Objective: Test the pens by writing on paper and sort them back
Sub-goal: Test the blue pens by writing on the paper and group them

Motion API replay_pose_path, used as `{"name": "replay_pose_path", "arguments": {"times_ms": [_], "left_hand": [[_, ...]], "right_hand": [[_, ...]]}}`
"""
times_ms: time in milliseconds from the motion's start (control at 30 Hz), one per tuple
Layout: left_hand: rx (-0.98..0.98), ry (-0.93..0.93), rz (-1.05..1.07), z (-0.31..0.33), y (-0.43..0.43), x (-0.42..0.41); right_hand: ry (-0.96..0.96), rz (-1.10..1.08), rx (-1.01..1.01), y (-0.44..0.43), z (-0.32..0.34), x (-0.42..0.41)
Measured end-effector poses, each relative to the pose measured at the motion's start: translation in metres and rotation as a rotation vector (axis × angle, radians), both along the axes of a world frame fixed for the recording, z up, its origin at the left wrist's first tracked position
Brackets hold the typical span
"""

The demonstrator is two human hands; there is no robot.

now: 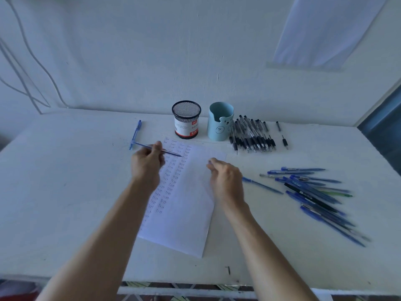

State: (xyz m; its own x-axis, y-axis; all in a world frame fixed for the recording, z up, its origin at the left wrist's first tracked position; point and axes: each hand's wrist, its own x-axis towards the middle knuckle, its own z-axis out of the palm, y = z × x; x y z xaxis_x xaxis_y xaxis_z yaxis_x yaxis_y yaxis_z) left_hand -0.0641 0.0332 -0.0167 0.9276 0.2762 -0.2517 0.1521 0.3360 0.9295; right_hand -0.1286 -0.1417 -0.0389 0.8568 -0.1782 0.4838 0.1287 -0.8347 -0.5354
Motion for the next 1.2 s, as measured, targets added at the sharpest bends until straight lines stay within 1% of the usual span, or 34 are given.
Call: {"name": "replay_pose_path", "arguments": {"times_ms": [100,233,367,467,533,633,733,800,900,967,1100,1200], "left_hand": [[-0.009,-0.014,-0.002,0.006,0.014,0.008],[-0.005,-0.020,-0.038,0.008,0.010,0.004],[0.018,-0.065,-0.074,0.005,0.019,-0.006],[0.005,-0.118,-0.089,0.000,0.024,-0.017],[0.021,-0.157,-0.128,-0.004,0.026,-0.026],[0.110,-0.167,-0.192,-0.014,0.030,-0.043],[0.278,-0.157,-0.258,-0.020,0.038,-0.062],[0.419,-0.139,-0.266,-0.019,0.043,-0.072],[0.538,-0.156,-0.257,-0.014,0.045,-0.082],[0.581,-0.148,-0.252,-0.013,0.048,-0.086],[0.524,-0.067,-0.251,-0.016,0.054,-0.088],[0.634,-0.072,-0.243,-0.020,0.056,-0.085]], "right_hand": [[-0.011,-0.049,0.036,-0.012,0.000,0.003],[0.023,0.026,0.058,-0.006,-0.004,0.008],[0.023,0.123,-0.058,-0.005,-0.019,0.005],[0.009,0.136,-0.162,-0.003,-0.027,0.003],[0.015,0.148,-0.186,-0.002,-0.031,0.002],[0.049,0.148,-0.226,-0.001,-0.034,-0.001],[0.121,0.144,-0.256,0.002,-0.035,-0.007],[0.156,0.143,-0.310,0.001,-0.037,-0.009],[0.198,0.141,-0.348,0.001,-0.038,-0.008],[0.221,0.138,-0.359,0.002,-0.038,-0.008],[0.225,0.131,-0.357,0.003,-0.037,-0.009],[0.234,0.113,-0.361,0.003,-0.037,-0.010]]}}
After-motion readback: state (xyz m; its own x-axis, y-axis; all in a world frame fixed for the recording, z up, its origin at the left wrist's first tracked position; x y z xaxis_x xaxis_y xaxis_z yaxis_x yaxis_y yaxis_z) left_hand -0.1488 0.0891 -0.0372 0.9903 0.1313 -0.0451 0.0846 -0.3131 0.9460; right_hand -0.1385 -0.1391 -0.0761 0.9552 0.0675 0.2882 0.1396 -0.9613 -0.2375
